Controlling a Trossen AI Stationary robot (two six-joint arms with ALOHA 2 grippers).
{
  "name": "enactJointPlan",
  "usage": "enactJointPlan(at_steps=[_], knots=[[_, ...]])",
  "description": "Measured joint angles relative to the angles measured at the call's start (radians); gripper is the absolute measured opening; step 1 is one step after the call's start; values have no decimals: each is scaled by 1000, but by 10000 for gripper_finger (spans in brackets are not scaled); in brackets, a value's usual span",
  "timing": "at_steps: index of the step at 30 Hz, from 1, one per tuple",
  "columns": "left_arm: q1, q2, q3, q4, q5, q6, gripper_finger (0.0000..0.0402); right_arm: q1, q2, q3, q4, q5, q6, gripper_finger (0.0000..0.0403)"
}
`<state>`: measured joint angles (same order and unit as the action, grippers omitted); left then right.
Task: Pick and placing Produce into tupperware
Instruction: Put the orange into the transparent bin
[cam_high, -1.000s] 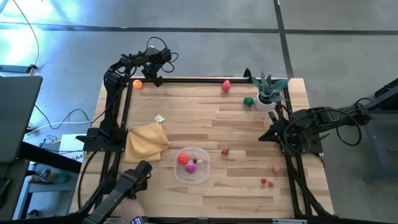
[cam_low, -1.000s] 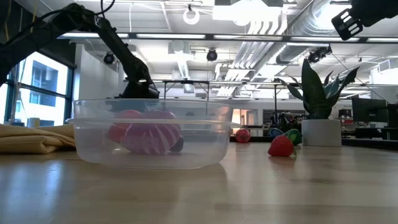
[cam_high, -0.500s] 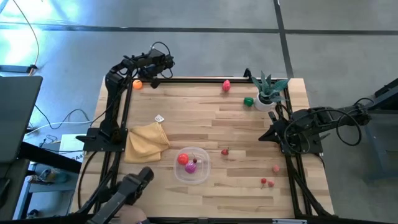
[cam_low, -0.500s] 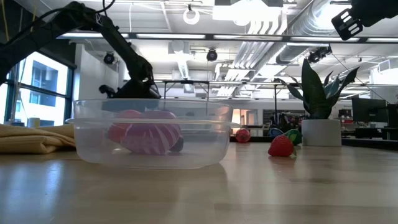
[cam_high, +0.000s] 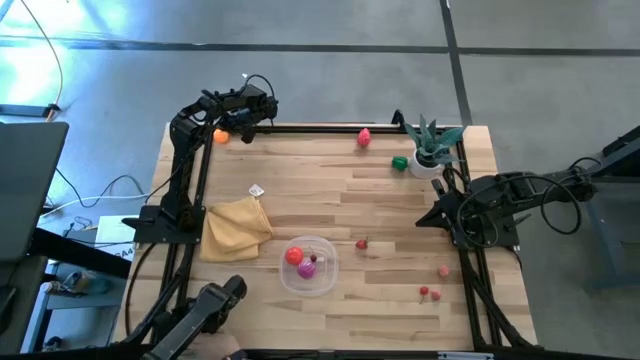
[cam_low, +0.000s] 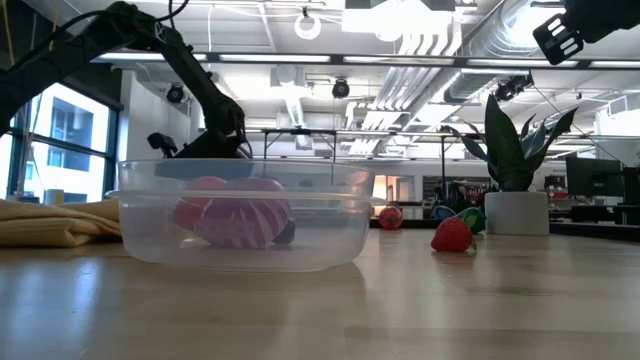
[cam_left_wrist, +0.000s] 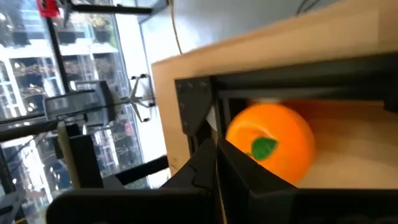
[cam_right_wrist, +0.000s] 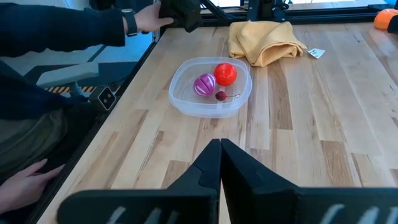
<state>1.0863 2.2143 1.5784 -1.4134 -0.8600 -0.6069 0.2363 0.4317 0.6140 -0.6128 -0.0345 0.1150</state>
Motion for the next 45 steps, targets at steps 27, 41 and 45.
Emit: enactJointPlan(at_steps=[27,41,45], knots=[[-13,-3,-61,37,67,80,34,0,0,0,0,0,0,0],[-89,-4,-60,39,126,129,4,0,0,0,0,0,0,0],[-118,6,-64,70,191,155,7,0,0,0,0,0,0,0]])
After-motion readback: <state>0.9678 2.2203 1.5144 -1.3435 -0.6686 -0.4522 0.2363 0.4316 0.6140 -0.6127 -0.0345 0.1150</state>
